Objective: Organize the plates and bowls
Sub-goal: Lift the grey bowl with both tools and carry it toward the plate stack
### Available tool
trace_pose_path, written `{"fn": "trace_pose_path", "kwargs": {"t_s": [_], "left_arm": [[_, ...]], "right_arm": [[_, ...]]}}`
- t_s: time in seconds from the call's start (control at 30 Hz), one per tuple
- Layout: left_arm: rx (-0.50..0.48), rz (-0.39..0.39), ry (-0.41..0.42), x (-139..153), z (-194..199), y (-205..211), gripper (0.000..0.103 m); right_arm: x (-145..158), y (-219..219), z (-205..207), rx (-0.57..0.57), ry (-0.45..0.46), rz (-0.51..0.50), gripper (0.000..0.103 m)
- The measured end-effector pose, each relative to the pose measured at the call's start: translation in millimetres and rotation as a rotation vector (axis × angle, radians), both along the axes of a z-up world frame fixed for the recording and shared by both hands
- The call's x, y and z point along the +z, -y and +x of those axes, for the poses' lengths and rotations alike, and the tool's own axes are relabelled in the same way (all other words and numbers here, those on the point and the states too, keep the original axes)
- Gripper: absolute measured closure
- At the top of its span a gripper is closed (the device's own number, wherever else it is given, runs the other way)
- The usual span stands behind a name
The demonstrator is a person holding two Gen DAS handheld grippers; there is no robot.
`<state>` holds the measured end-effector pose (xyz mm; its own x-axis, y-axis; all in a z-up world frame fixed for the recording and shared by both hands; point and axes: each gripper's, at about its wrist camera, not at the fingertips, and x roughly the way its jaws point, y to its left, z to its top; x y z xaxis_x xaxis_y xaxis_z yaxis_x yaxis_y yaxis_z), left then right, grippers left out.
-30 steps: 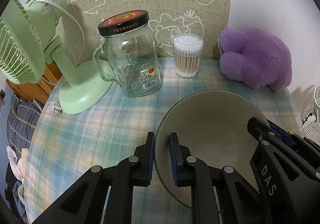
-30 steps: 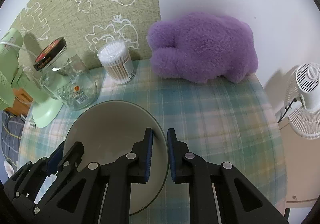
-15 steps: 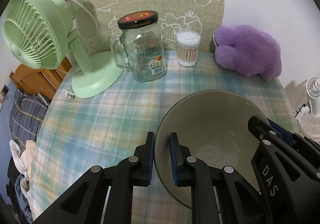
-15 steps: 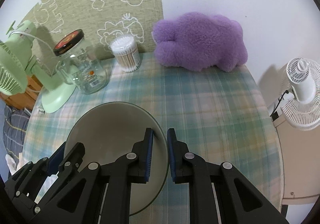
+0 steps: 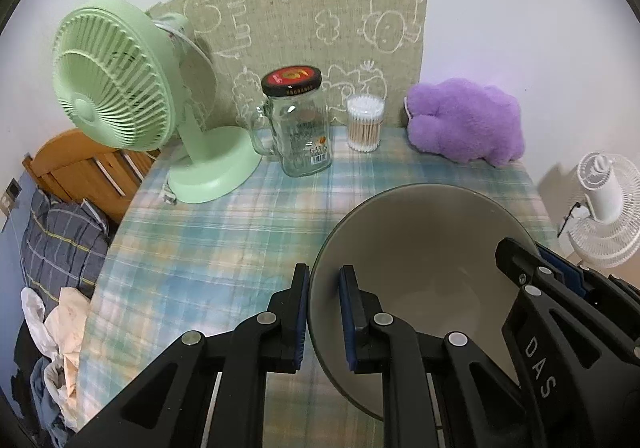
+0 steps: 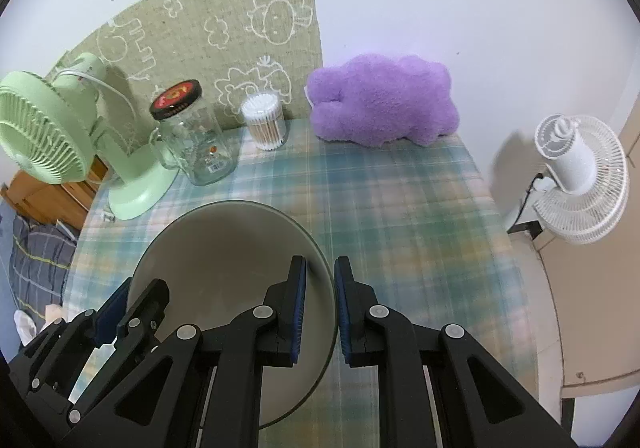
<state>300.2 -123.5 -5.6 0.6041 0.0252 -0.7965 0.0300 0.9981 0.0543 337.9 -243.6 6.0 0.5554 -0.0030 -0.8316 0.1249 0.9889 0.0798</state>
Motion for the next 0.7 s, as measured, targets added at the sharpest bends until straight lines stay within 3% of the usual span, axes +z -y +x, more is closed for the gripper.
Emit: {"fn": "trace_pose_path", "kwargs": {"t_s": [0.7], "left_arm": [[-0.098, -0.034, 0.036, 34, -100, -54, 0.091]], "right_arm": [[48, -61, -117, -0.060, 0.037, -0.063, 0.085]]}}
